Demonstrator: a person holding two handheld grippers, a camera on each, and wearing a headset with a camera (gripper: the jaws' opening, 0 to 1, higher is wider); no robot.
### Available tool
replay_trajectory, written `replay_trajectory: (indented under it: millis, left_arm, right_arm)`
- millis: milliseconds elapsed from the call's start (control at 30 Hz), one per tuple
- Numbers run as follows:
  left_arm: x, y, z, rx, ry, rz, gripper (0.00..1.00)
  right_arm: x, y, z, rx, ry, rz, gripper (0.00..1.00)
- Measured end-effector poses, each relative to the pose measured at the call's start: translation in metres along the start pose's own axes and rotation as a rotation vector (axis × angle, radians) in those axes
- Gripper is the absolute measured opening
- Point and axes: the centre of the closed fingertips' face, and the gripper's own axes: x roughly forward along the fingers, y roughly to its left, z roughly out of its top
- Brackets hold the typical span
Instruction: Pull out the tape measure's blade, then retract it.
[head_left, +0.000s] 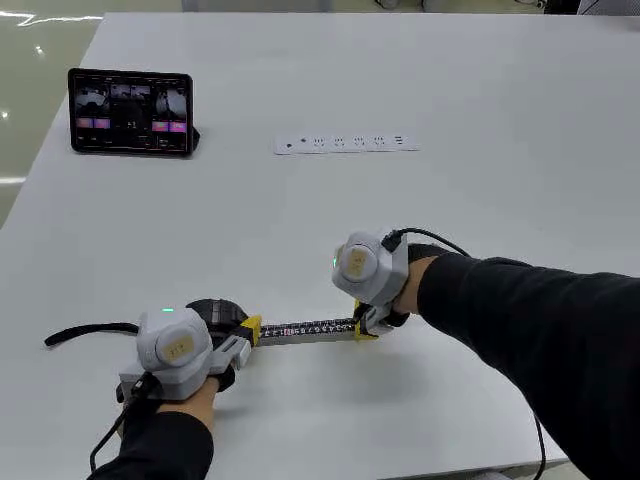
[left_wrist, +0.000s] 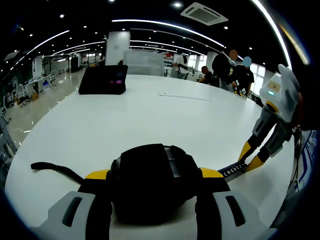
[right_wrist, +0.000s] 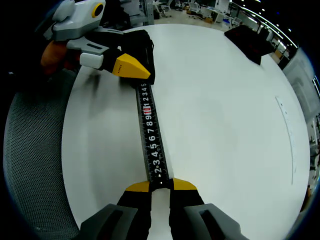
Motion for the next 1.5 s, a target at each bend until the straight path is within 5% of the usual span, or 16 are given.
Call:
replay_trajectory:
  millis: [1500]
  left_arm:
    - [0.001,0.0,0.0,-0.01,0.014,-0.004,0.64]
  right_arm:
    - [0.008,0.004,0.025,0.035,-0.018,-0.005,0.09]
